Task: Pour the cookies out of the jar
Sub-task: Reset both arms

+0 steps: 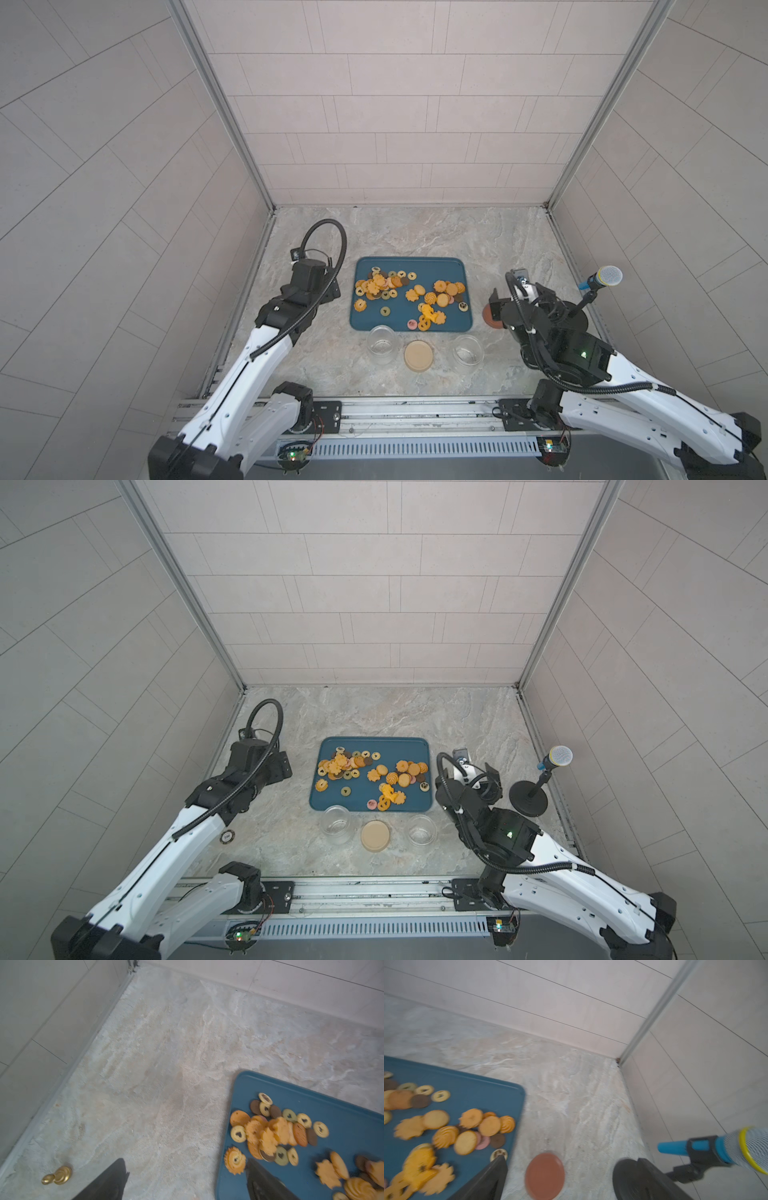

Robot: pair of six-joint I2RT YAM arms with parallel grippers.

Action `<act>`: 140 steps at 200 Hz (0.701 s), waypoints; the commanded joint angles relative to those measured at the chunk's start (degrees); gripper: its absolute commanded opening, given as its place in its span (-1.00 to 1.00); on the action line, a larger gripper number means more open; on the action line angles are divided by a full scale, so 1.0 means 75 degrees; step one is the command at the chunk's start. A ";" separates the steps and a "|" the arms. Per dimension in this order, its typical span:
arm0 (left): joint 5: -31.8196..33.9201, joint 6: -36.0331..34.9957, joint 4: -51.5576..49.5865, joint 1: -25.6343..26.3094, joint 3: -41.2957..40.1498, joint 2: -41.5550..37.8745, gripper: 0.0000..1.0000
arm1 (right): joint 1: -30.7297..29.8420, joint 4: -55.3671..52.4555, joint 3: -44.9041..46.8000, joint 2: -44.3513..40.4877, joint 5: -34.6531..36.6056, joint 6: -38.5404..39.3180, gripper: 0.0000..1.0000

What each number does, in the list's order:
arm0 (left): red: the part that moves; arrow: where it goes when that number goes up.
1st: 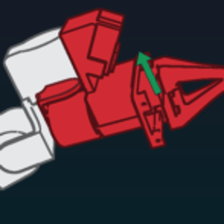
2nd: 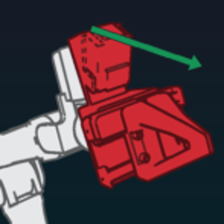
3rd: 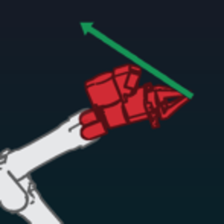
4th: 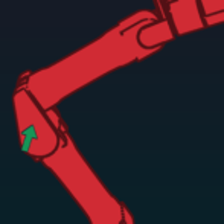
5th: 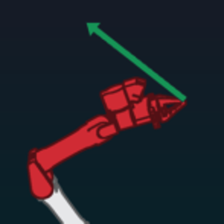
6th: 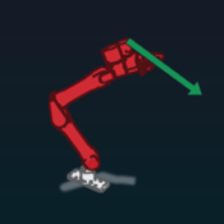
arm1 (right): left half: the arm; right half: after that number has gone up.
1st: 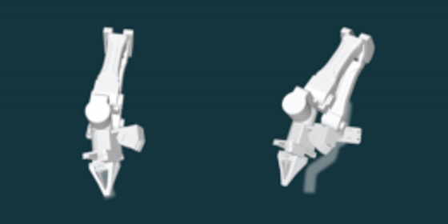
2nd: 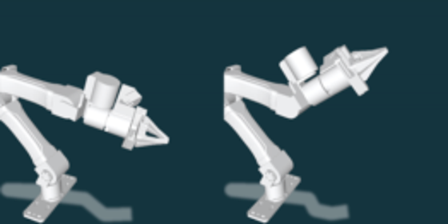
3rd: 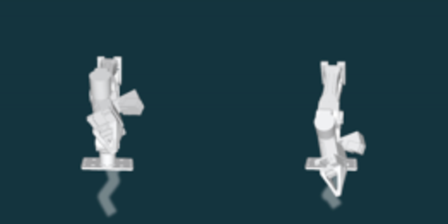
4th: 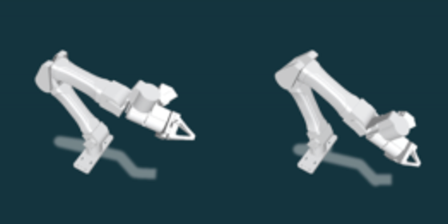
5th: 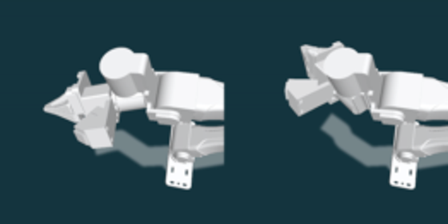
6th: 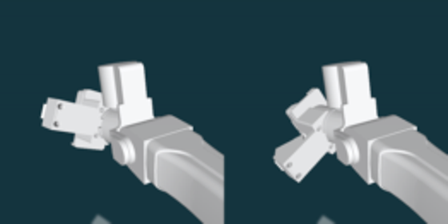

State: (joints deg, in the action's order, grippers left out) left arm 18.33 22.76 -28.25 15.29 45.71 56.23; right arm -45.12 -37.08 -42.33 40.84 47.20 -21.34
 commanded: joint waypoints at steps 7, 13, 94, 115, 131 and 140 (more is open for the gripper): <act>0.2289 -0.1428 0.1731 -0.0025 -0.0141 0.0895 1.00 | 0.1637 0.0507 -0.0025 0.0580 -0.1379 0.0098 1.00; 0.2601 -0.1509 0.2106 -0.0040 -0.0259 0.1047 1.00 | 0.1834 0.0598 -0.0049 0.0732 -0.1426 0.0142 1.00; 0.2362 -0.2078 0.7081 -0.0920 -0.2989 0.1521 1.00 | 0.3438 0.3479 0.0752 0.2169 -0.0926 0.0995 1.00; 0.1957 -0.2368 0.7989 -0.0925 -0.3247 0.1914 1.00 | 0.3623 0.4484 0.1119 0.2590 -0.1134 0.1162 1.00; 0.1779 -0.2406 0.8778 -0.0942 -0.3512 0.2305 1.00 | 0.3693 0.5269 0.1332 0.3033 -0.1176 0.1360 1.00; 0.1630 -0.2412 0.9266 -0.0959 -0.3641 0.2382 1.00 | 0.3706 0.5791 0.1499 0.3287 -0.1198 0.1639 1.00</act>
State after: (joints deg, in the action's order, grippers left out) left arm 33.36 6.20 27.53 8.60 21.06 72.07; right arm -17.82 -6.46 -33.19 62.26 38.48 -13.30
